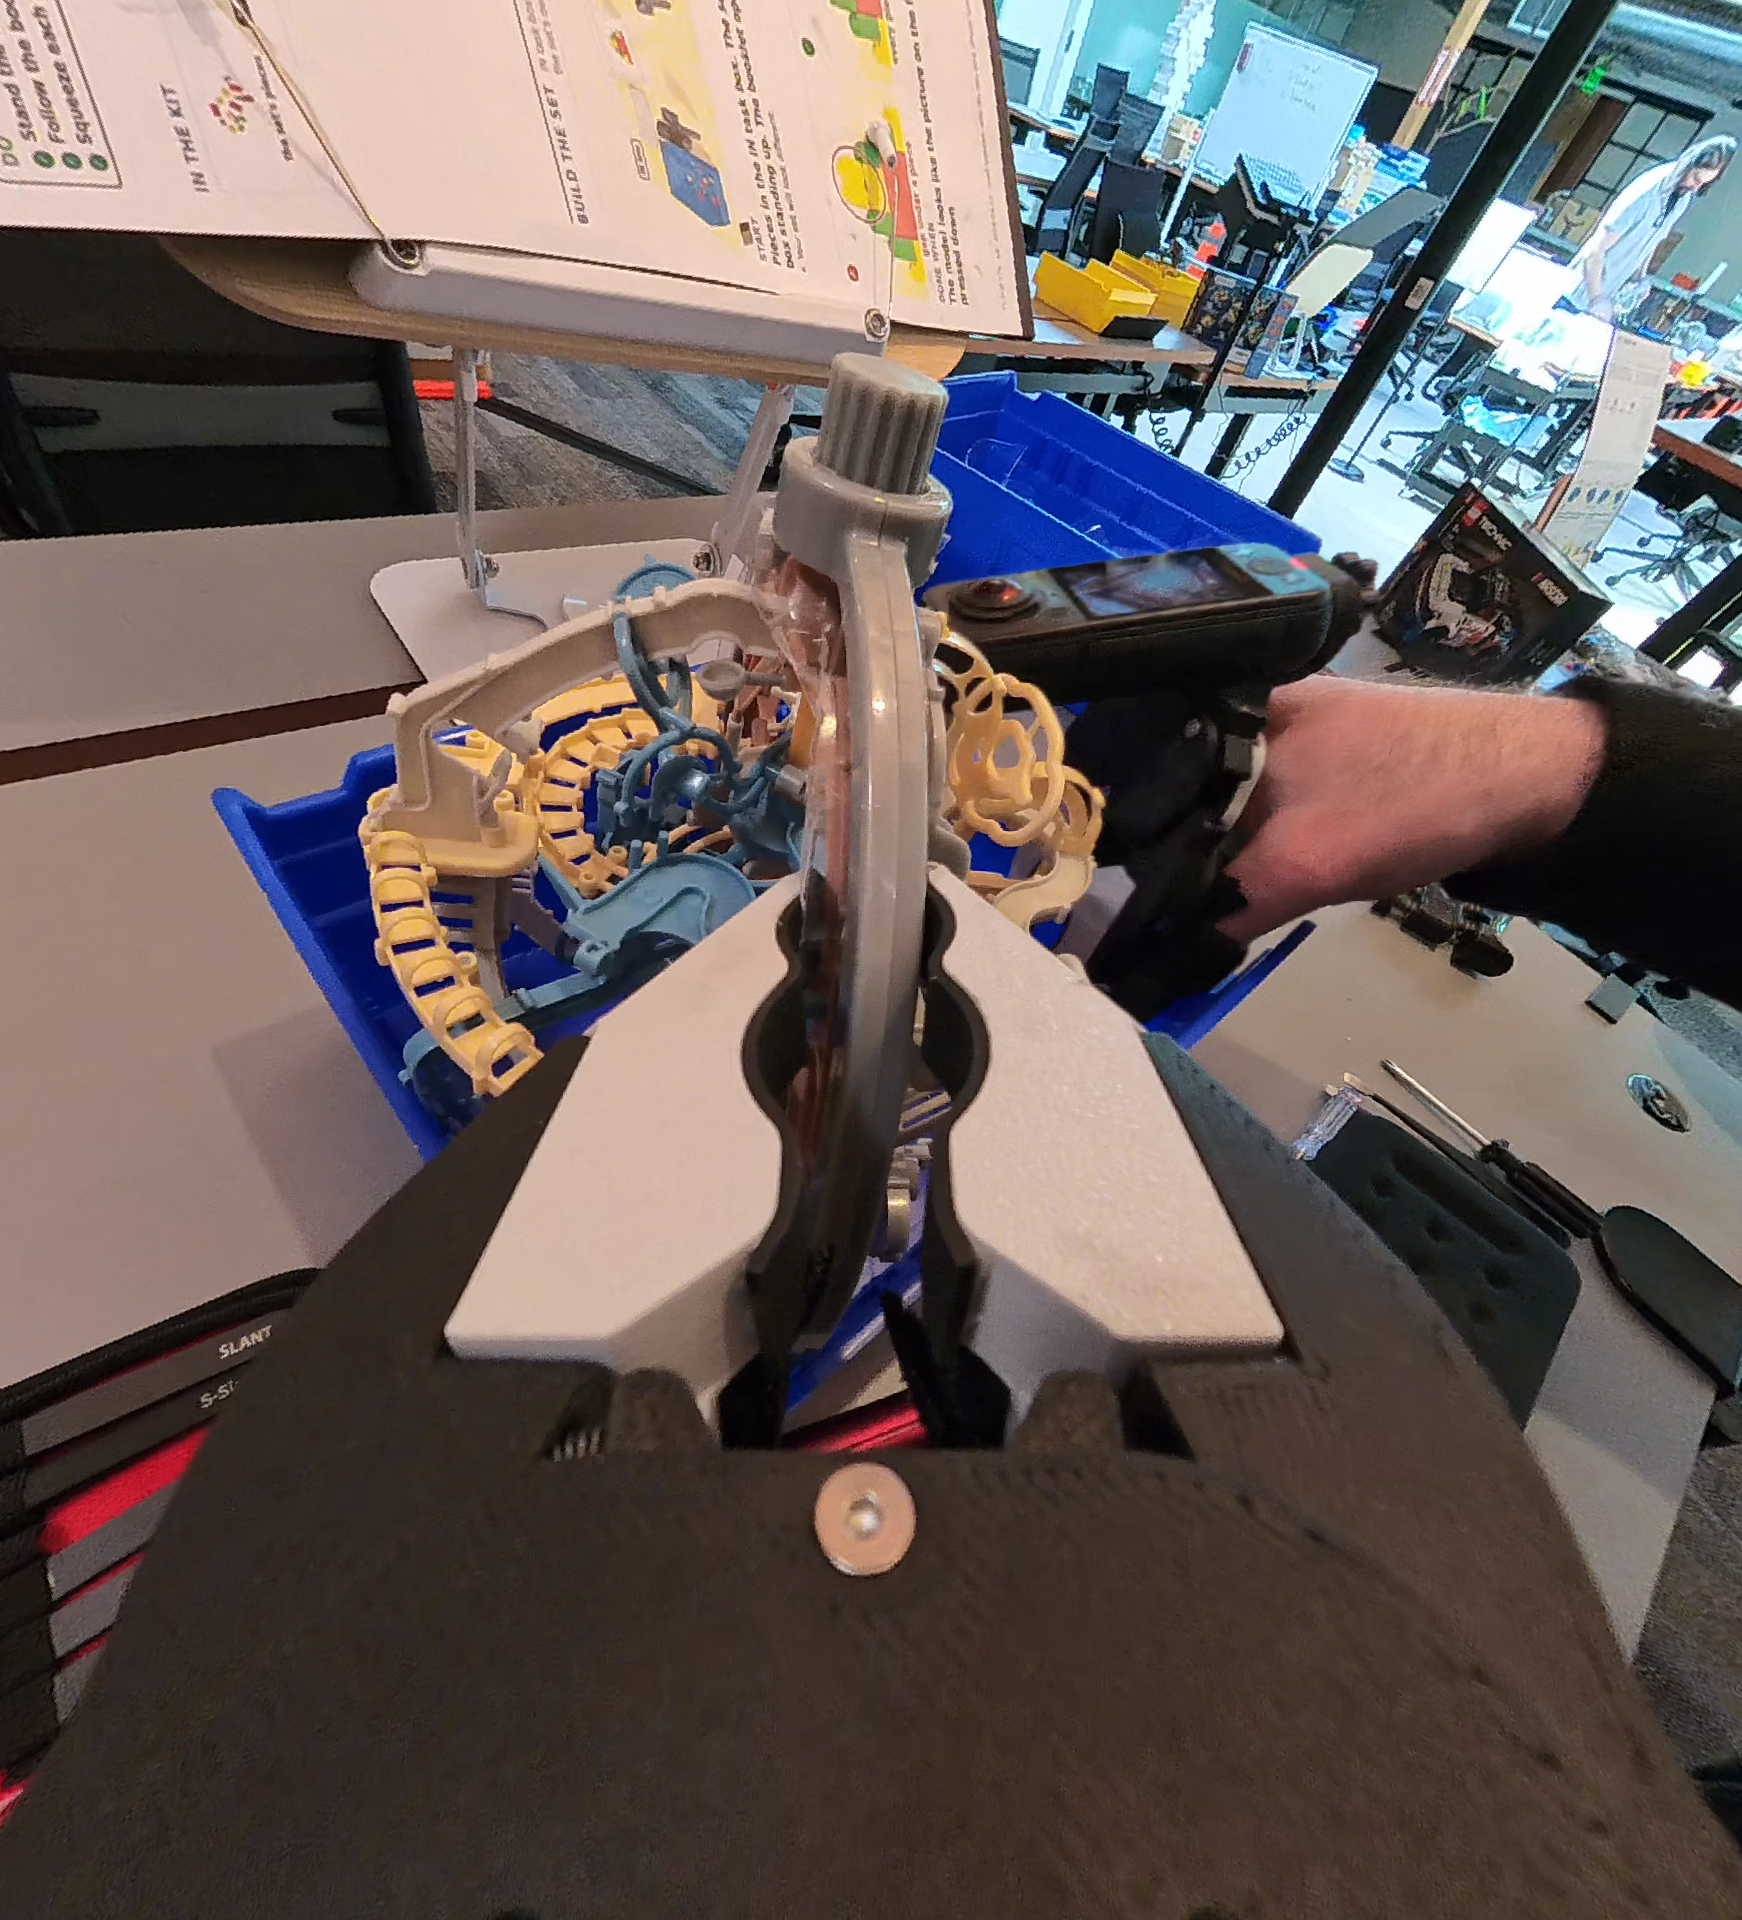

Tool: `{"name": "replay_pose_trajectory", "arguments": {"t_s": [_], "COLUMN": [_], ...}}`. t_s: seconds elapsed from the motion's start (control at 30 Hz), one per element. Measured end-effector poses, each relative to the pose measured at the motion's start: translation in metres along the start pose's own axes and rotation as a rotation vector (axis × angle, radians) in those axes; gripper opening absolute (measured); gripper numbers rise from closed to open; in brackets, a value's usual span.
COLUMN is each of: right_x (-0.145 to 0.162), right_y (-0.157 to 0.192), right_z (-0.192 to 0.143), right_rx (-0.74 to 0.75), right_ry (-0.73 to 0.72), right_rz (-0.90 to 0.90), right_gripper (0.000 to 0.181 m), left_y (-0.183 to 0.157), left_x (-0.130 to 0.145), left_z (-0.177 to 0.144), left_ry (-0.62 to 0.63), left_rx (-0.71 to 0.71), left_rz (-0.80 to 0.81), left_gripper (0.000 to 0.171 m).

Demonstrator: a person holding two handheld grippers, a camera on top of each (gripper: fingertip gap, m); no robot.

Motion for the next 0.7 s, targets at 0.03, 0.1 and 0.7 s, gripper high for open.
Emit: {"name": "replay_pose_trajectory", "arguments": {"t_s": [0.03,0.1,0.7], "right_x": [0.0,-0.003,0.015], "right_y": [-0.002,-0.003,-0.022], "right_z": [0.002,0.003,-0.1], "right_rx": [0.023,0.037,-0.047], "right_ry": [0.012,-0.006,-0.083], "right_rz": [-0.014,-0.044,0.015], "right_gripper": [0.026,0.024,0.021], "left_y": [0.0,-0.002,-0.018], "left_x": [0.0,0.001,0.0], "left_z": [0.0,-0.001,0.0], "left_ry": [0.0,-0.002,0.04], "left_rx": [0.003,0.015,0.104], "left_rz": [0.007,-0.015,0.061], "left_gripper": [0.014,0.016,0.029]}}
Point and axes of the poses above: each gripper's, where its closed fingertips meet, z out along the fingers, x out of its underside, y = z × x across the jaws, the point moved 3 cm from there along -z, back along the fingers, and after that the axes turned 9 degrees about -y, right-handed, at the moved point
